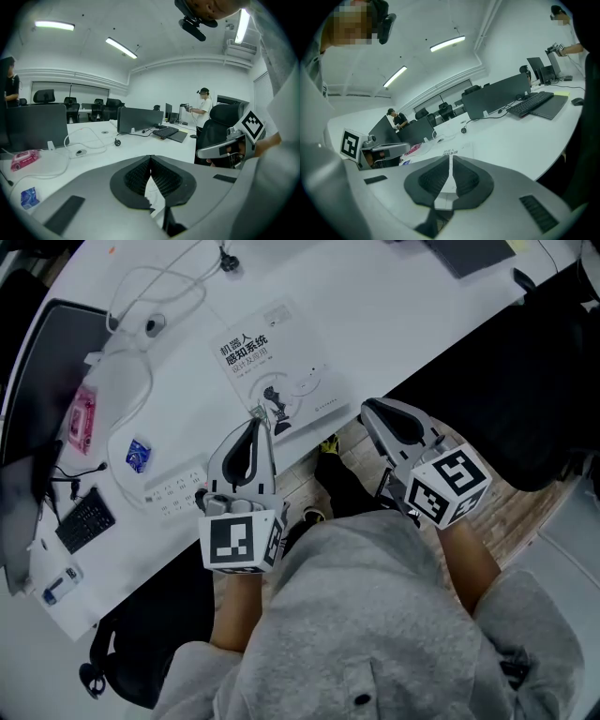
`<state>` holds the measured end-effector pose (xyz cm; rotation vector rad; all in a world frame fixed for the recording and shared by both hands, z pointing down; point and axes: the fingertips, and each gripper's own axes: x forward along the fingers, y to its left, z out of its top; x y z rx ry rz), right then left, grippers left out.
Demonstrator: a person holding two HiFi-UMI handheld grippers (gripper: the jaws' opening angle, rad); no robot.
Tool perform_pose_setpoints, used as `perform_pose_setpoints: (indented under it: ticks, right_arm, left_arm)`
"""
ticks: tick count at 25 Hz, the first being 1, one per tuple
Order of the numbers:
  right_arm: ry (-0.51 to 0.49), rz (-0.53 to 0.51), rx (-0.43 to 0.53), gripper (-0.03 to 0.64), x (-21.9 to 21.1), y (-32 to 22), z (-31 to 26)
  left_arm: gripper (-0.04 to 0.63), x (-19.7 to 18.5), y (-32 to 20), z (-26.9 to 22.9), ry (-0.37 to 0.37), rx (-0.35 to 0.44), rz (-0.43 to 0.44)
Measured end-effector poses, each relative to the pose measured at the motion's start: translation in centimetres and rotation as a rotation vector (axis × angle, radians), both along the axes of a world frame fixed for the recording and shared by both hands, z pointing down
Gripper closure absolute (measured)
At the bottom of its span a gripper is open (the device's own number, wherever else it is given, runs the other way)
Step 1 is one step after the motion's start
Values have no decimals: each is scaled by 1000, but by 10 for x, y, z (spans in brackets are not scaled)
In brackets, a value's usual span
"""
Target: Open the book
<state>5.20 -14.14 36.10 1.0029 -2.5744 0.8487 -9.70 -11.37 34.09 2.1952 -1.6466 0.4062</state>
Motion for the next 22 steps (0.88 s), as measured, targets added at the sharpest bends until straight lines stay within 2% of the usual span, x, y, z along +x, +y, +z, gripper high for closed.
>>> perform_pose_setpoints:
  ticks: [10,22]
  right_arm:
    - [-39,2,-77,574,14,-17,17]
    - [-39,-37,-172,572,11,-7,47]
  left_arm:
    - [584,12,-26,12,-27,-35,-3]
    - [584,0,-30,44,-54,-92,3]
